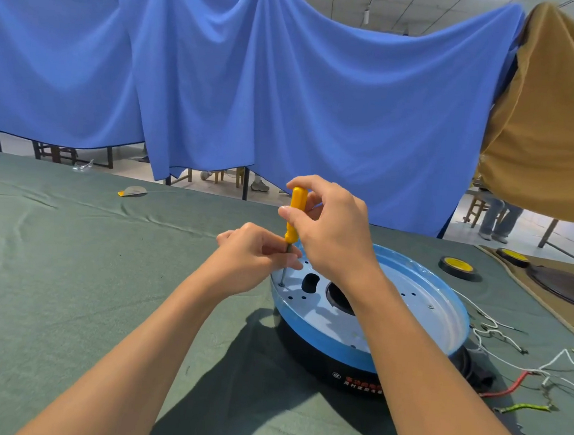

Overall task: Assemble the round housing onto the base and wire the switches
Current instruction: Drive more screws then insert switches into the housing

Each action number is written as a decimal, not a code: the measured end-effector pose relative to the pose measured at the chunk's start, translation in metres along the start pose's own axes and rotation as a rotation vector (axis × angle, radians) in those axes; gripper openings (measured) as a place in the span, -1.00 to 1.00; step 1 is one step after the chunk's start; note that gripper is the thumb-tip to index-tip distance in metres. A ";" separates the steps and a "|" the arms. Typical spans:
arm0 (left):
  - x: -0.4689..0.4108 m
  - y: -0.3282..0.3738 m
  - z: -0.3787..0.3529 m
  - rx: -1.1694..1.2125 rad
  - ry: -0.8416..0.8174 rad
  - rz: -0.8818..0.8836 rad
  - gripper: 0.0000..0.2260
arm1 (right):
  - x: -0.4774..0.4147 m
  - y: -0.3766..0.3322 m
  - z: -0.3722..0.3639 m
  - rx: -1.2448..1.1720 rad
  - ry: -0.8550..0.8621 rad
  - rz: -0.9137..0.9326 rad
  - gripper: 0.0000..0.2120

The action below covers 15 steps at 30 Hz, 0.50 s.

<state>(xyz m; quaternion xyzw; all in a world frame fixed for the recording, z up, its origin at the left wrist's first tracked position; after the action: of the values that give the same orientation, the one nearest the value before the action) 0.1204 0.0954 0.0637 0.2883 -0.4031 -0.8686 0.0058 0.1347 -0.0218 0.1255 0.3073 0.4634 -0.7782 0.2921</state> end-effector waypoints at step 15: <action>0.001 -0.007 -0.007 0.136 -0.141 0.125 -0.82 | 0.003 0.003 -0.004 0.029 -0.074 -0.010 -0.66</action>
<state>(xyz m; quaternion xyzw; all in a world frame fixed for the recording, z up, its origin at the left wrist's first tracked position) 0.1248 0.0950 0.0541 0.2007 -0.4776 -0.8553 0.0119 0.1357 -0.0198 0.1204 0.2803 0.4424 -0.7971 0.3006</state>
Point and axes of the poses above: each hand's wrist, its own x-axis away from the middle knuckle, its own z-axis out of the back of the hand, y = z × x, the point moved 6 cm from there along -x, towards the middle knuckle, and after that the axes turned 11 degrees about y, right-handed, at the moved point
